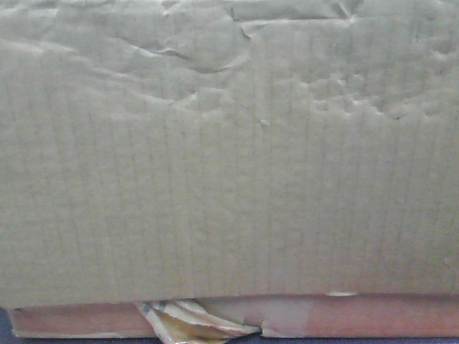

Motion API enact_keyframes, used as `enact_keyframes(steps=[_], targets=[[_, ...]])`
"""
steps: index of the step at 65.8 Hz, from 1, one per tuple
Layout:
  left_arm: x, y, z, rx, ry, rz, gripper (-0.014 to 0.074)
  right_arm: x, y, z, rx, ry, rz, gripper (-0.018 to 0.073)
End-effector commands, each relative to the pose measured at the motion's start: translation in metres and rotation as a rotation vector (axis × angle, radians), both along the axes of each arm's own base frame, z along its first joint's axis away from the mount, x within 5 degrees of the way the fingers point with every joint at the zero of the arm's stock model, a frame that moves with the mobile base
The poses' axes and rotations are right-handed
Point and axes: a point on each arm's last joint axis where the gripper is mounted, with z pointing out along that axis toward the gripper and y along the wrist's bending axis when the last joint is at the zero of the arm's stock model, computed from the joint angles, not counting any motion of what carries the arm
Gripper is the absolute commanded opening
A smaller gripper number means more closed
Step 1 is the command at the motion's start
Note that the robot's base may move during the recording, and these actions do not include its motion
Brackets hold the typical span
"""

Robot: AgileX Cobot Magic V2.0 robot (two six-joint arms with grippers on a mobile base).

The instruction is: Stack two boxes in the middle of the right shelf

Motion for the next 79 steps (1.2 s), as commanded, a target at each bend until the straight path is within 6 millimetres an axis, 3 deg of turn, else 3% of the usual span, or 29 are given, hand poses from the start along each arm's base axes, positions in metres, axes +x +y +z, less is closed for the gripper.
enact_keyframes(steps=[1,20,32,60,79], targets=[[0.002,-0.006,-0.010,-0.018,0.019,0.004,-0.0111,0.000,0.000,0.002,-0.008,-0.026,-0.001,-0.0160],[0.005,-0.017,-0.075,-0.002,0.254,0.025,-0.0111,0.000,0.000,0.002,-0.008,-0.026,-0.001,-0.0160],[0.005,-0.017,-0.103,0.034,0.327,0.053,-0.0111,0.000,0.000,0.002,-0.008,-0.026,-0.001,-0.0160],[0.015,-0.030,-0.128,0.009,0.343,0.014,-0.0111,0.000,0.000,0.002,-0.008,-0.026,-0.001,-0.0160],[0.018,-0.031,-0.132,0.015,0.343,0.014,-0.0111,0.000,0.000,0.002,-0.008,-0.026,-0.001,-0.0160]])
